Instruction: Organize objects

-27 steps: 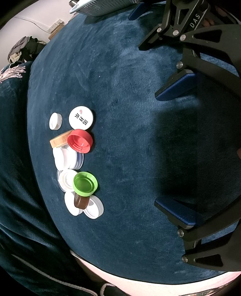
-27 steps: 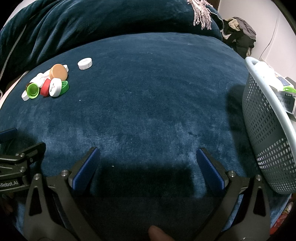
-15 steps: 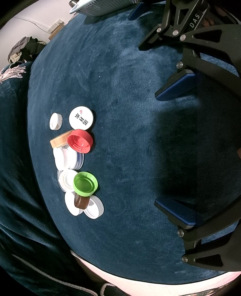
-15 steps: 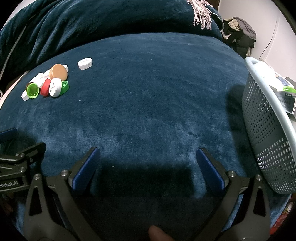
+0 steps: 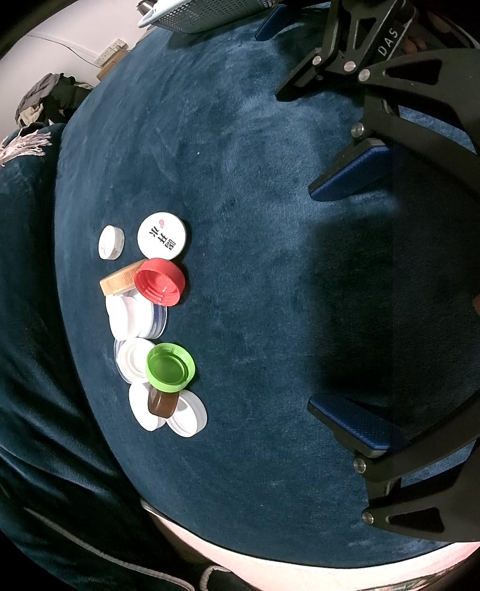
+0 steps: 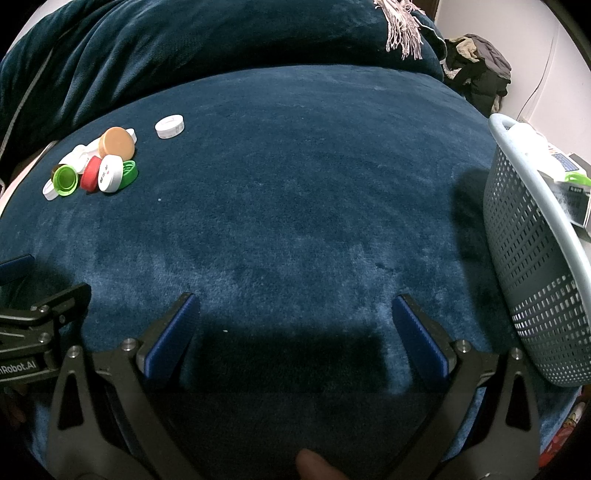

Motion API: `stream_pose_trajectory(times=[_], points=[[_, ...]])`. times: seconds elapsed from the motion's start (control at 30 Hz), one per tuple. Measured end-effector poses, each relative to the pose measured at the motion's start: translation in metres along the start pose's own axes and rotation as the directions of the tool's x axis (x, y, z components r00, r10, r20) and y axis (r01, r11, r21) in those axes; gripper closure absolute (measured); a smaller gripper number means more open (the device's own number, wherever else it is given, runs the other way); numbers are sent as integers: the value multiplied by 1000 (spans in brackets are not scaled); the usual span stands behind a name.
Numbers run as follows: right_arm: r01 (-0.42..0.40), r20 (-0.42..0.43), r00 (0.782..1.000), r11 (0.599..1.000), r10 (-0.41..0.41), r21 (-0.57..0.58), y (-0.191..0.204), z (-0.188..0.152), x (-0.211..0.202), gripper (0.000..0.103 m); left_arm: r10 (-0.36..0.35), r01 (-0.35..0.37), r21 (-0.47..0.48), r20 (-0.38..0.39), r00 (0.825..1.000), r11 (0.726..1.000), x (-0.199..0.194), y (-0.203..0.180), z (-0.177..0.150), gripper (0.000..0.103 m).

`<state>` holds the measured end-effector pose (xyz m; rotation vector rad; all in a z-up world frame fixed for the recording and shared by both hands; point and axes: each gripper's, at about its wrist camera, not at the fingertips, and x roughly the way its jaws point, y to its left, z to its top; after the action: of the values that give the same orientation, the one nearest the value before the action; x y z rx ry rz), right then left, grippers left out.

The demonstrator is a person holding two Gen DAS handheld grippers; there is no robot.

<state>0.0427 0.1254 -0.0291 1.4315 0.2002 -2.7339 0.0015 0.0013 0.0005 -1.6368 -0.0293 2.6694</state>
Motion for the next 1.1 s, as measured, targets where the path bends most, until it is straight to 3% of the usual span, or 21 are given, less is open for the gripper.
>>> stream_pose_trajectory(times=[0.6, 1.1], points=[[2, -3, 1000, 1000, -2, -1, 0, 0, 0, 0, 1, -1, -1, -10, 1000, 1000, 1, -1, 1, 0], [-1, -57, 998, 1000, 1, -2, -4, 8, 3, 0, -3, 2, -4, -28, 1000, 1000, 3, 0, 6, 0]])
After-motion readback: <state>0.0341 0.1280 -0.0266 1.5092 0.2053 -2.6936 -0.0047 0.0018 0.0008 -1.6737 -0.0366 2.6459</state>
